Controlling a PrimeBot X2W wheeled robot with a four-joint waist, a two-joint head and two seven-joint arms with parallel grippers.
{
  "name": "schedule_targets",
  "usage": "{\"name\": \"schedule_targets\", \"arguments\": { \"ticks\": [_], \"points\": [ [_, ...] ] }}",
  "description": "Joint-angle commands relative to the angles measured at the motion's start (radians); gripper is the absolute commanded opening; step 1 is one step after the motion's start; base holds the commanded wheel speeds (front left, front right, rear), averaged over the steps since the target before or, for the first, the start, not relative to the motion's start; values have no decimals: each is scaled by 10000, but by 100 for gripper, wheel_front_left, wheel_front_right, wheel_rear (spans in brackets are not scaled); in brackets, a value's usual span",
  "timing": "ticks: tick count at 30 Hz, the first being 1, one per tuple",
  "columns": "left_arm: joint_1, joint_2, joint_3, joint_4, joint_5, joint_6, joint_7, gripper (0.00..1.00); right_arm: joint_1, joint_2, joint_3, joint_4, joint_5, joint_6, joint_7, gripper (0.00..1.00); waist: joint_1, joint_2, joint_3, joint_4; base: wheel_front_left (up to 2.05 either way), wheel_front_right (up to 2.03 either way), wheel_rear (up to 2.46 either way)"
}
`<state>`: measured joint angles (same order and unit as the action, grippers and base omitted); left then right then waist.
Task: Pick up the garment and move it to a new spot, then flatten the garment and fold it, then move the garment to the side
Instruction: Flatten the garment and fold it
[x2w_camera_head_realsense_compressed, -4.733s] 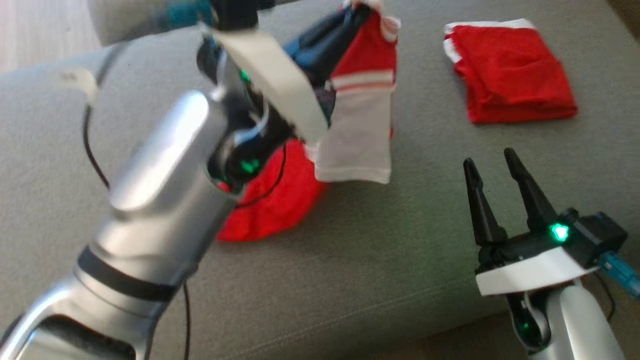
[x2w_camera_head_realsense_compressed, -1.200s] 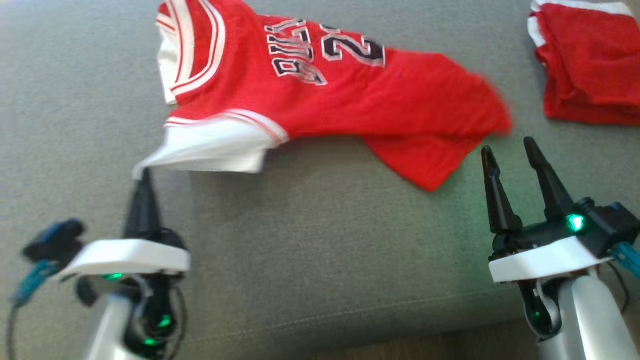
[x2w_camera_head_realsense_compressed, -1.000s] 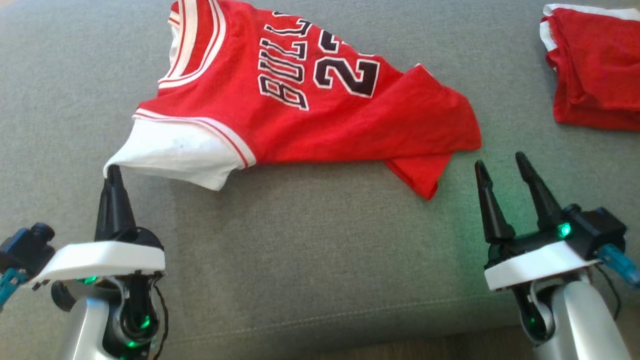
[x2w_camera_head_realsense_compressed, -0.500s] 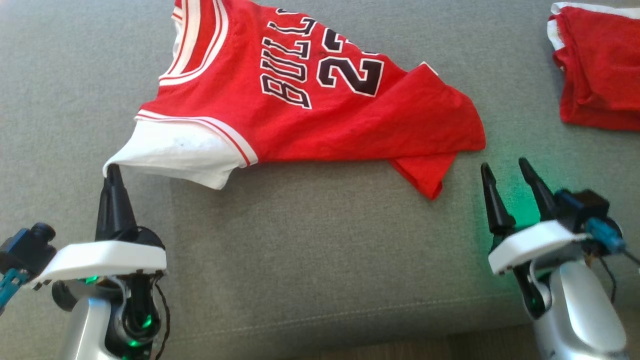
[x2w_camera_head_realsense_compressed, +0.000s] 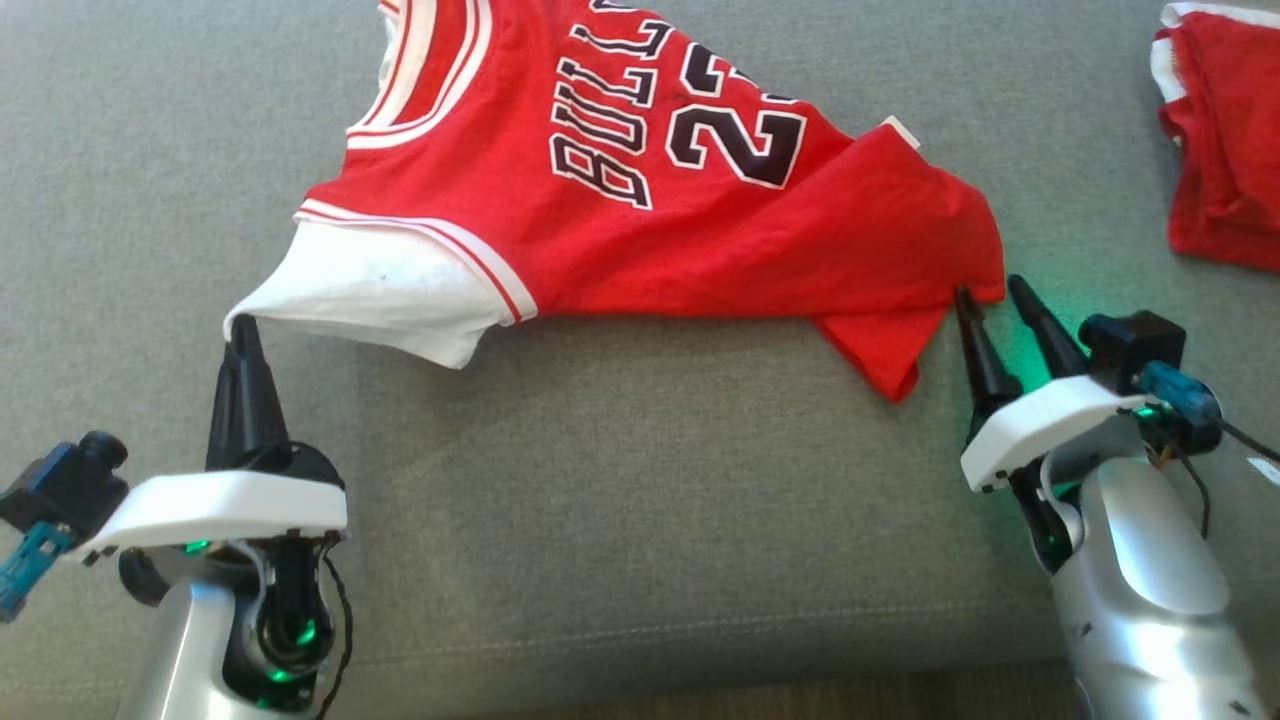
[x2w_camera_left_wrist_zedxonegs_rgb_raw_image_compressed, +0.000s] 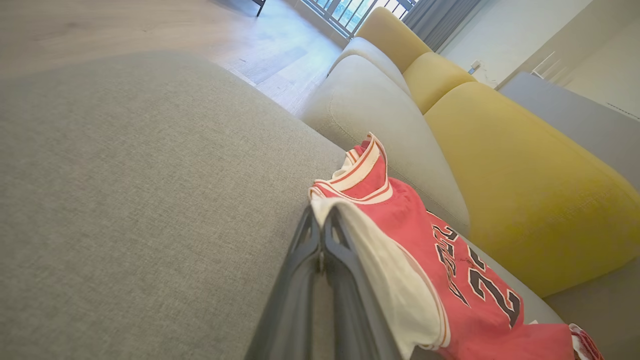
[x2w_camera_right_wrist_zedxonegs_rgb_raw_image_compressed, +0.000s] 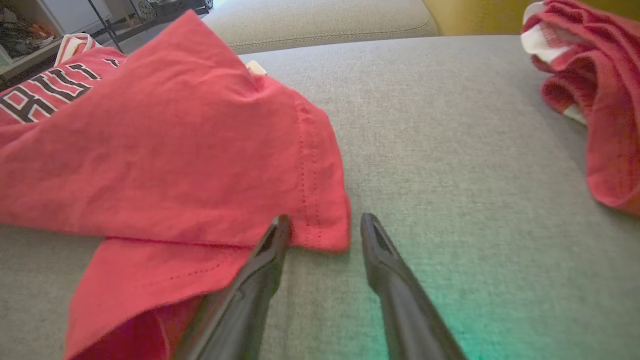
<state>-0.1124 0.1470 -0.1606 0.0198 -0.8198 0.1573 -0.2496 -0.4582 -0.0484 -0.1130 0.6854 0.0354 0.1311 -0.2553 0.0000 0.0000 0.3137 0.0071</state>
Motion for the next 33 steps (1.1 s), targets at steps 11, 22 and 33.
{"name": "schedule_targets", "arguments": {
  "ticks": [11, 22, 33],
  "points": [
    [-398, 85, 306, -197, 86, -94, -120, 0, -393, -18, -1, 83, -134, -4, -65, 0, 0, 0, -94, 108, 0, 0, 0],
    [-1237, 136, 820, -1488, -578, -616, 242, 0, 87, -18, 297, -3037, 2761, -4, 559, 0, 0, 0, -1218, -368, 0, 0, 0],
    [-4513, 831, 798, -2460, -1403, -235, 2428, 0, -1360, -278, -488, -6558, 3615, -4, 3531, 0, 0, 0, -1924, -724, 0, 0, 0]
  ]
}}
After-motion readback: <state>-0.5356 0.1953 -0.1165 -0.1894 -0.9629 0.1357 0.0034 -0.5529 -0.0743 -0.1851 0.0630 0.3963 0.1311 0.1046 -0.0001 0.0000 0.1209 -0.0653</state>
